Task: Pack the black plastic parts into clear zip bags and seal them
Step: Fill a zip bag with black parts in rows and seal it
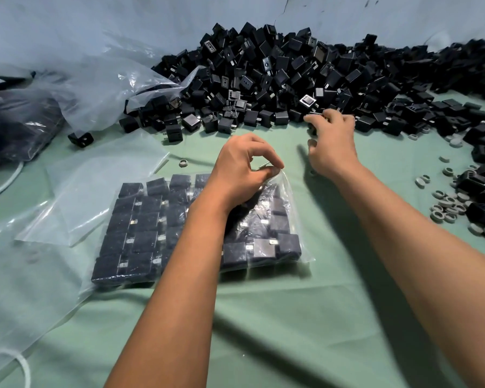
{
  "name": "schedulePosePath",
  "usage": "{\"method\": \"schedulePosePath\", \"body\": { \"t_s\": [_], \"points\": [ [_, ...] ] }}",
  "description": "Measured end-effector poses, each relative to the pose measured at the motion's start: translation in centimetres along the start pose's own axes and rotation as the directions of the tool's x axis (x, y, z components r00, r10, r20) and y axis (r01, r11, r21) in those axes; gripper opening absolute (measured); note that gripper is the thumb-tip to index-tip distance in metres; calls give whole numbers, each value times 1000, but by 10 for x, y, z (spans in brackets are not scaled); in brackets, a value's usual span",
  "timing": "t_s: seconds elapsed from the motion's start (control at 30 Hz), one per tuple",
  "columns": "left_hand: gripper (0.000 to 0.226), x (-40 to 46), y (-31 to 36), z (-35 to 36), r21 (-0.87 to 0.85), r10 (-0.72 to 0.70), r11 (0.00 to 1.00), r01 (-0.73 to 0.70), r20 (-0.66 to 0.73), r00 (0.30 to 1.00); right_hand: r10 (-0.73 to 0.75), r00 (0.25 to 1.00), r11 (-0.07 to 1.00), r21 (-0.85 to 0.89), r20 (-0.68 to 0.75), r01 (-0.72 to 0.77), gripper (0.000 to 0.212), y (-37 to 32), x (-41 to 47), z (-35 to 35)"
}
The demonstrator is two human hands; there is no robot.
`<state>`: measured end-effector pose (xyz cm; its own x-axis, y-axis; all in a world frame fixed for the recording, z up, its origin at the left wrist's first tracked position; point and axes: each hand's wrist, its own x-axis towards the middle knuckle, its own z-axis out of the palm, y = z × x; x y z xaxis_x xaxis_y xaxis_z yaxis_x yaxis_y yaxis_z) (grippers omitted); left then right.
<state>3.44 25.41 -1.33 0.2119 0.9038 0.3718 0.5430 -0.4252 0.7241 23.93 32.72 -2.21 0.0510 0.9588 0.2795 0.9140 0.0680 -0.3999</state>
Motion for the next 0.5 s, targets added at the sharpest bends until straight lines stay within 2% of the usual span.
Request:
{"method": "schedulePosePath", "body": {
  "t_s": [0.07, 0.13, 0.23, 0.3, 0.37, 0.5],
  "points": [
    [12, 0, 1, 0, -9, 2, 1000, -2, -1, 1000, 22, 978, 996, -87, 205, -4, 69, 2, 13, 0],
    [12, -1, 1, 0, -20, -3, 1000, 3, -6, 1000, -2, 962, 992, -121, 271, 36, 68, 3, 13, 3],
    [11, -2, 1, -1, -37, -14, 999, 14, -7, 1000, -82, 985, 997, 6, 149, 82, 50, -2, -8, 6],
    [11, -2, 2, -1, -48, -16, 999, 16, -5, 1000, -66, 992, 994, 95, 105, 56, 50, -5, -27, 7],
    [11, -2, 2, -2, -57, -15, 998, 15, -8, 1000, -52, 994, 992, 121, 92, 41, 50, -10, -45, 8],
    [13, -2, 1, -2, -68, -20, 998, 18, -18, 1000, -49, 999, 991, 125, 16, 47, 36, -12, -71, 6]
  ]
}}
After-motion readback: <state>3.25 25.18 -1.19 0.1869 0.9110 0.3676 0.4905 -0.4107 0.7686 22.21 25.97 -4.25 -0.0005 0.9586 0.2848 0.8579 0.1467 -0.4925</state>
